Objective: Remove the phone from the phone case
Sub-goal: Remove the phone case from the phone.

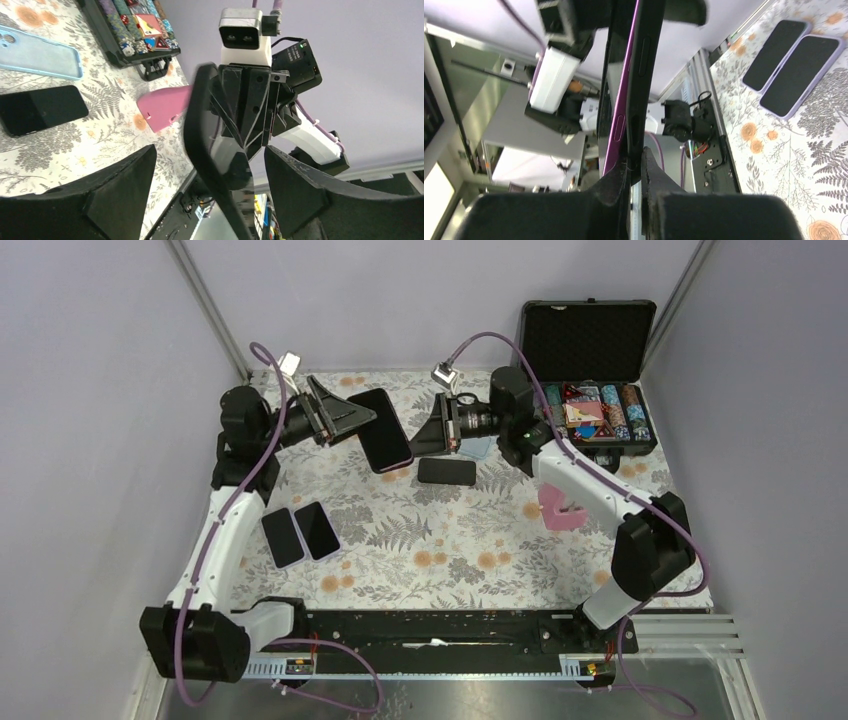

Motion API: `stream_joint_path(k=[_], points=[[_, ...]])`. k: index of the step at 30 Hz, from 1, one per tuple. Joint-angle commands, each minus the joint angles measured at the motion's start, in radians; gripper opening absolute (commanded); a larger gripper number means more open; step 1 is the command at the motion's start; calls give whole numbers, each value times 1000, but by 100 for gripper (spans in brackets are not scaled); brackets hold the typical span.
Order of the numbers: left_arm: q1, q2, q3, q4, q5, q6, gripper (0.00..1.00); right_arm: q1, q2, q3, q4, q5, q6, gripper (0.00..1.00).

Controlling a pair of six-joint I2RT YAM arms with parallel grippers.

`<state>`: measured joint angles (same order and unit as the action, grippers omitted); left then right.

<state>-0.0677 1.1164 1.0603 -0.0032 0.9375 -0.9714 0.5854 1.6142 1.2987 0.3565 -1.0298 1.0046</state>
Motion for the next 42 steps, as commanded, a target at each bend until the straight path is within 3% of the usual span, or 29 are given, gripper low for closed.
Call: stream_joint_path(k=[1, 4, 7, 11, 14, 18, 23, 25, 27, 30, 33, 36, 39, 42], points=[[11, 40, 6, 159, 129, -111, 77, -25, -77, 74, 21, -229, -72, 0], [11, 50, -31, 299, 167, -218, 71, -34, -68, 78, 19, -266, -56, 0], [11, 53, -51, 380, 186, -285, 59, -41, -59, 80, 19, -288, -48, 0], [11, 72, -43, 338, 195, -289, 39, -45, -37, 93, 10, -316, -34, 0], [11, 79, -47, 302, 205, -274, 18, -48, -21, 99, -2, -317, -29, 0], [11, 66, -45, 214, 211, -212, 0, -62, -3, 112, -85, -279, -77, 0], [11, 56, -21, 130, 180, -205, 0, -83, -3, 198, -520, -52, -377, 5], [11, 57, -10, 138, 160, -240, 0, -91, -20, 184, -540, 46, -392, 21], [14, 50, -9, 167, 117, -294, 0, -93, -53, 149, -512, 143, -378, 40], [16, 51, -36, 329, 83, -456, 0, -96, -118, 76, -449, 306, -349, 56], [21, 73, -69, 570, 62, -665, 0, -100, -195, -24, -334, 449, -289, 60], [26, 100, -76, 700, 42, -774, 0, -108, -293, -163, -96, 522, -188, 66], [31, 104, -66, 661, 27, -748, 0, -117, -380, -265, 104, 573, -106, 73], [38, 91, -66, 582, -20, -724, 0, -117, -446, -320, 175, 655, -59, 77]])
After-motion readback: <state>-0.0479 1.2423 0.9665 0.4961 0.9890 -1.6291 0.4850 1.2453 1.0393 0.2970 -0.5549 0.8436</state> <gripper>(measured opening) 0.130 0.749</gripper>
